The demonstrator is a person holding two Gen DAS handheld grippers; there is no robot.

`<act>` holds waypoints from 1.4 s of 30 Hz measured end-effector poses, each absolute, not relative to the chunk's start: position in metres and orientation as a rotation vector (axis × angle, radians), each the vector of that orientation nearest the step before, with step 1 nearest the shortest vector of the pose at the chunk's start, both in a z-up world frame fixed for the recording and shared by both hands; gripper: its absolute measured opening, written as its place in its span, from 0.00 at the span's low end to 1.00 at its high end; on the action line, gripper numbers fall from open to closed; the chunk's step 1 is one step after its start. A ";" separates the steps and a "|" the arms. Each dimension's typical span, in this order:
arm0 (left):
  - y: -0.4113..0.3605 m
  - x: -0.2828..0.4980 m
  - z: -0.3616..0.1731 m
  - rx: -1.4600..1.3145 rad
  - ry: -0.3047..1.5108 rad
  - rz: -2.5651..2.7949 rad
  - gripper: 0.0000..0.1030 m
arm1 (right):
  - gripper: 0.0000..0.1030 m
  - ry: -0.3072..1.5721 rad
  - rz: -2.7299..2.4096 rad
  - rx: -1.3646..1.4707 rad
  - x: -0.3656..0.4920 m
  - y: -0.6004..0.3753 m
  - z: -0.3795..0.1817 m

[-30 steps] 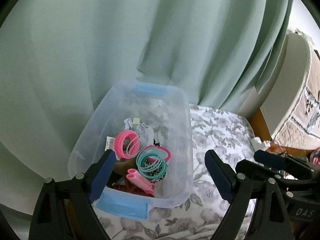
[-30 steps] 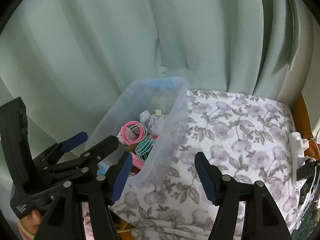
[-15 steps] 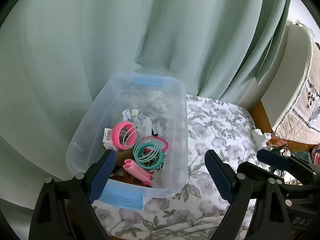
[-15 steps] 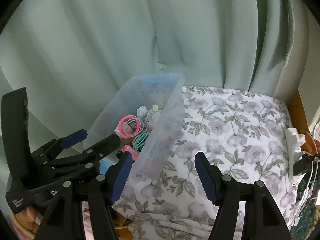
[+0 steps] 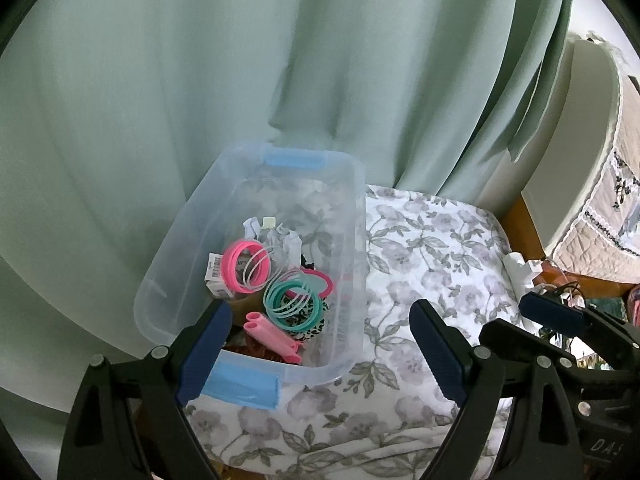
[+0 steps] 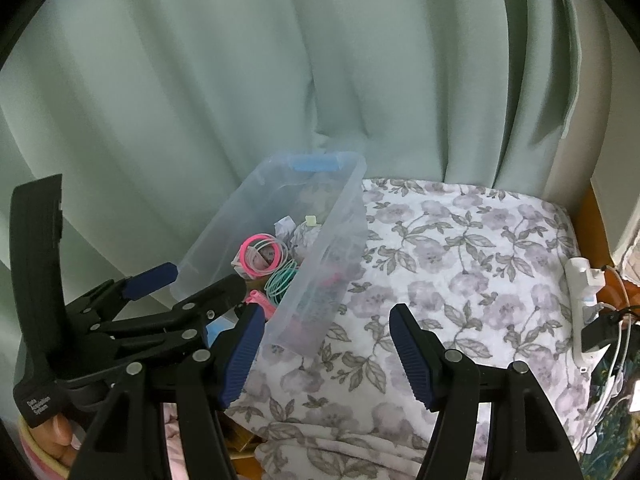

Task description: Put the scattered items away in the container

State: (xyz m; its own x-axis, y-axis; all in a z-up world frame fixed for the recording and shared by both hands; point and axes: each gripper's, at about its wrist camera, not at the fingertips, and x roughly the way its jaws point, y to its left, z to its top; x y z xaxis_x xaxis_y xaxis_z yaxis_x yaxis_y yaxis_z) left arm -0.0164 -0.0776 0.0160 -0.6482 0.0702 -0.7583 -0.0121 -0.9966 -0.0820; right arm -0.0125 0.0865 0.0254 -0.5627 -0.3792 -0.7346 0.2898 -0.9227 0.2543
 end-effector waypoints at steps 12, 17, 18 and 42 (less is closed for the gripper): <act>-0.061 -0.013 0.023 -1.315 -0.103 2.751 0.88 | 0.67 -0.142 -2.501 1.212 -0.003 0.099 0.036; -0.055 -0.011 0.024 -1.315 -0.084 2.751 0.88 | 0.67 -0.140 -2.506 1.220 -0.001 0.103 0.038; -0.054 -0.010 0.025 -1.311 -0.080 2.751 0.88 | 0.67 -0.142 -2.507 1.219 -0.001 0.103 0.039; -0.048 -0.007 0.032 -1.290 -0.064 2.757 0.88 | 0.67 -0.167 -2.525 1.208 0.002 0.113 0.047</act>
State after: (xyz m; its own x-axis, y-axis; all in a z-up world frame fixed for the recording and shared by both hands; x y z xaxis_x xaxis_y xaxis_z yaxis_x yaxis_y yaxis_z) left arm -0.0068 -0.0479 0.0318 -0.6371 0.1054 -0.7635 -0.0697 -0.9944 -0.0791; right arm 0.0018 0.1131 0.0475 -0.5831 -0.3478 -0.7342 0.2479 -0.9368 0.2468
